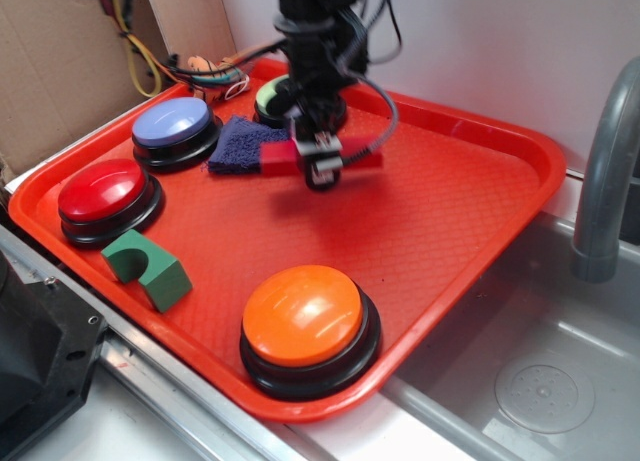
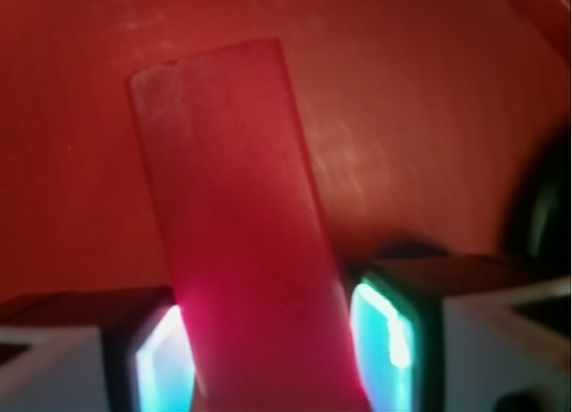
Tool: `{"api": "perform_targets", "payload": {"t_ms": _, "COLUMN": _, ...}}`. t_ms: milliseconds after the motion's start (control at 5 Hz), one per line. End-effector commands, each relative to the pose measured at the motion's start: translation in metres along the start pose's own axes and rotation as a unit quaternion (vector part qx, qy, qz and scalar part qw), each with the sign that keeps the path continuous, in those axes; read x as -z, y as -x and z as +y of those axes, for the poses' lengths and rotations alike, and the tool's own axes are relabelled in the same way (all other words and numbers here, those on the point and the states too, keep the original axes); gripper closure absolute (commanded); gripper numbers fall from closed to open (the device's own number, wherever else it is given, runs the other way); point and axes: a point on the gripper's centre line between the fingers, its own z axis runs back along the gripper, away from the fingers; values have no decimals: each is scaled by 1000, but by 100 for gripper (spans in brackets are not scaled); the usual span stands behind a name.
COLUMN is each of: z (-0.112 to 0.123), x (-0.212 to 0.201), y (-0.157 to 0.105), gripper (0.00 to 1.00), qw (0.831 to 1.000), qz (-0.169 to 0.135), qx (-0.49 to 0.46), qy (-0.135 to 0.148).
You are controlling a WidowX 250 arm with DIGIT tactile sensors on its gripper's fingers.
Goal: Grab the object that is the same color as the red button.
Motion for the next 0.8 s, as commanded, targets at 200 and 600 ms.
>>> {"api": "perform_targets", "payload": {"t_ms": 200, "z": 35, "x": -146, "y": 56, "gripper": 100, "qw": 961, "qz": -130, "qx": -243, "qy": 23}}
{"api": "perform_targets", "payload": {"t_ms": 600, "z": 34, "x": -148, "y": 63, "gripper": 100, "qw": 951, "qz": -115, "qx": -285, "qy": -43}}
